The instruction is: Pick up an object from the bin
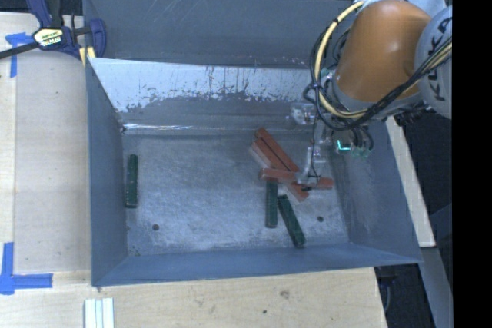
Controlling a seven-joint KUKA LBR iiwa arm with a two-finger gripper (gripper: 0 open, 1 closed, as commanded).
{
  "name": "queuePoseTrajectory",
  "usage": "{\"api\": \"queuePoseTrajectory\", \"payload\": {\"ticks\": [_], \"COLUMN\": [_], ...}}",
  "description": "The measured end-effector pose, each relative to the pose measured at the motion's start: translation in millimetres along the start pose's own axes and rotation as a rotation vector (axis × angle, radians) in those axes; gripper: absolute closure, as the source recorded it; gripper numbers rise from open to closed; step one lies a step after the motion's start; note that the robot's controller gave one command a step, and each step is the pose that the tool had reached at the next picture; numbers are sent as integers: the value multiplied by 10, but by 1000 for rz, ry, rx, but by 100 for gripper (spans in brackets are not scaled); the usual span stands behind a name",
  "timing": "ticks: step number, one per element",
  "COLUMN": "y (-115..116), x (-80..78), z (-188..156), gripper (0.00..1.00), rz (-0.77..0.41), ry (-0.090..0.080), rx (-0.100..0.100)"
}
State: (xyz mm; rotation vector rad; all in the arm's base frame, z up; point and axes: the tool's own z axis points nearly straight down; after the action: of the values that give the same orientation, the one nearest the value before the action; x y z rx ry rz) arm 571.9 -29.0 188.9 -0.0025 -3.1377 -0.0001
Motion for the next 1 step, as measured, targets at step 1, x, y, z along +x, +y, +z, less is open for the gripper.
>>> {"api": "queuePoseTrajectory", "payload": {"ticks": [1], "y": [0], "x": [-6], "z": [-21], "gripper": [0], "rz": [0], "ry": [-3], "rx": [0]}}
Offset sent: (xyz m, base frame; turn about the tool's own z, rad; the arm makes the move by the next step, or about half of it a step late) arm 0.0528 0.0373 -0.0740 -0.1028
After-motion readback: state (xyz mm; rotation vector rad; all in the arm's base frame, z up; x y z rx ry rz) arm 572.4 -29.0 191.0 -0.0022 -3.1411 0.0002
